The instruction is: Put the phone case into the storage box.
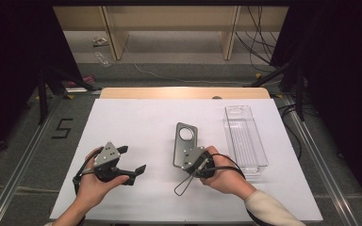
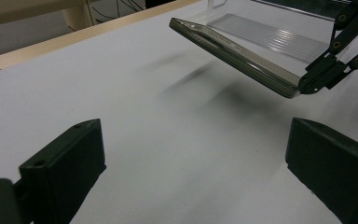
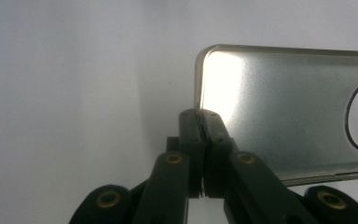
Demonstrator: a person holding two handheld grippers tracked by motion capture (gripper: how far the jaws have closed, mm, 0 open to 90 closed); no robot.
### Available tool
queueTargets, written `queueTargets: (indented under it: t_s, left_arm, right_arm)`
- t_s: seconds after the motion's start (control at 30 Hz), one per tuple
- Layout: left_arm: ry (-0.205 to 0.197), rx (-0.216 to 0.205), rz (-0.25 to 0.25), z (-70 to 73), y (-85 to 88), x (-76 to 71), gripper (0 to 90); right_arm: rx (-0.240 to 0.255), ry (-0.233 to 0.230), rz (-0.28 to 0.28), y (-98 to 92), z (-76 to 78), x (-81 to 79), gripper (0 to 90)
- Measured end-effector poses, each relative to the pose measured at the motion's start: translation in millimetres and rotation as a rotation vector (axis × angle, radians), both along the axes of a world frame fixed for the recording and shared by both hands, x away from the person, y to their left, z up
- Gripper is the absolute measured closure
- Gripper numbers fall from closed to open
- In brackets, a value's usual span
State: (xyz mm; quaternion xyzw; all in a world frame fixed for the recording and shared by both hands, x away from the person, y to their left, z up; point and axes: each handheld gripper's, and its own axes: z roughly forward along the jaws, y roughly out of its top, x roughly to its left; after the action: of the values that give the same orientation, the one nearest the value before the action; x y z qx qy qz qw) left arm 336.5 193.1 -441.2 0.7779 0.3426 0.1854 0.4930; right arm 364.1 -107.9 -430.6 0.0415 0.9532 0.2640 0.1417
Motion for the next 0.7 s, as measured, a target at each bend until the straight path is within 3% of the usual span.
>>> queueTargets:
  t_s: [0.7]
  left_arm:
    - [-0.001,-0.001,0.0,0.4,0.1,0.1,4.6]
  right_arm:
    - [0.045,-0.005,0.027,-2.6,4.9,-16.3,89.3]
